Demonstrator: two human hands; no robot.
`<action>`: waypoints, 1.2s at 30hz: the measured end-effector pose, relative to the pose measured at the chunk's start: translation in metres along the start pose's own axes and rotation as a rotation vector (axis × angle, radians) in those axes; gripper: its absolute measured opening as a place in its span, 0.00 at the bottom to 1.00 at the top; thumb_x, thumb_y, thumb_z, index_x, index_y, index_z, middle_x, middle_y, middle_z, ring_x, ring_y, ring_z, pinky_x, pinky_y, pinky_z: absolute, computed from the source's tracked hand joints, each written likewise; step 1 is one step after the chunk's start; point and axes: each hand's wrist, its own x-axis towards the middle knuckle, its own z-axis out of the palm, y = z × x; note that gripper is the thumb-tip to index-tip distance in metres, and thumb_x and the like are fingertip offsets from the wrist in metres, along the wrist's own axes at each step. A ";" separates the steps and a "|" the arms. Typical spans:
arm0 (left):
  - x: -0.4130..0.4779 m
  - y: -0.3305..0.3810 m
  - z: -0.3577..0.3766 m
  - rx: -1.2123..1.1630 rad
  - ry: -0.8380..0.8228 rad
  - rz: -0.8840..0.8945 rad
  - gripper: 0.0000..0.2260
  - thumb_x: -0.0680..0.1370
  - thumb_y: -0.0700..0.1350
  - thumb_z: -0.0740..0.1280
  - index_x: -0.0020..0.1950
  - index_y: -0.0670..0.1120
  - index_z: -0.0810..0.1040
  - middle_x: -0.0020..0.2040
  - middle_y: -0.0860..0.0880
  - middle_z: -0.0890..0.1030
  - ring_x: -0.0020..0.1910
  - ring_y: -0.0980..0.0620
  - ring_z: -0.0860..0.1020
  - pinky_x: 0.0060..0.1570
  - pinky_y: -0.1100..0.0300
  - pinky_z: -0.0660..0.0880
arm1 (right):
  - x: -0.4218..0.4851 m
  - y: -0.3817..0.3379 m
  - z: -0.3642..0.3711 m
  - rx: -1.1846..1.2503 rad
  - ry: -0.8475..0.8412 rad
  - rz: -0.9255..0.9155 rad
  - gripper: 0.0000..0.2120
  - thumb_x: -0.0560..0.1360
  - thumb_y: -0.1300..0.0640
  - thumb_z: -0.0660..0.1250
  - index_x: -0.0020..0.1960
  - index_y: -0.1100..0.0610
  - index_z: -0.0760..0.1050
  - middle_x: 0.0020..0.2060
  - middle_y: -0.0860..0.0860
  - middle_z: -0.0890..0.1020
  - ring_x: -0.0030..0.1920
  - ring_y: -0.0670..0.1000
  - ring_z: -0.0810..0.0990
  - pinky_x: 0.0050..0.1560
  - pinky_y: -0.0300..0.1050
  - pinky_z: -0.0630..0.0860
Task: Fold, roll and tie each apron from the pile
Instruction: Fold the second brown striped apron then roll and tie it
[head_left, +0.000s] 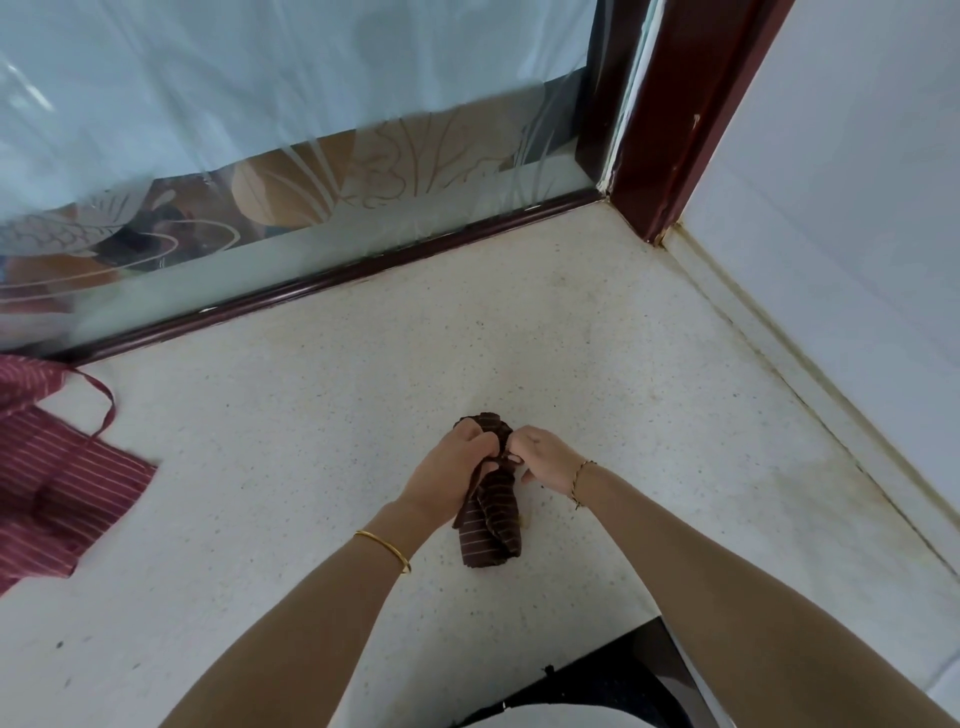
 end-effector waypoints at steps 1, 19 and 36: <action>-0.001 -0.002 0.001 0.010 0.000 -0.004 0.04 0.79 0.42 0.61 0.47 0.42 0.74 0.47 0.50 0.70 0.43 0.52 0.69 0.44 0.59 0.70 | 0.000 0.001 0.000 0.032 0.012 0.008 0.10 0.80 0.60 0.53 0.43 0.60 0.68 0.40 0.55 0.67 0.43 0.54 0.65 0.43 0.45 0.64; -0.011 -0.015 -0.029 -0.053 0.011 -0.100 0.14 0.79 0.49 0.61 0.35 0.46 0.74 0.36 0.52 0.75 0.37 0.54 0.73 0.43 0.60 0.74 | -0.001 0.039 0.002 -0.511 0.320 0.126 0.19 0.81 0.51 0.57 0.32 0.53 0.61 0.32 0.47 0.68 0.40 0.50 0.72 0.34 0.42 0.64; 0.015 0.027 -0.022 -0.697 -0.106 -0.480 0.05 0.78 0.43 0.65 0.49 0.43 0.78 0.42 0.49 0.81 0.42 0.56 0.79 0.43 0.65 0.76 | -0.012 0.037 0.007 -0.355 0.391 0.069 0.18 0.81 0.52 0.57 0.32 0.52 0.61 0.30 0.48 0.68 0.33 0.49 0.69 0.32 0.42 0.63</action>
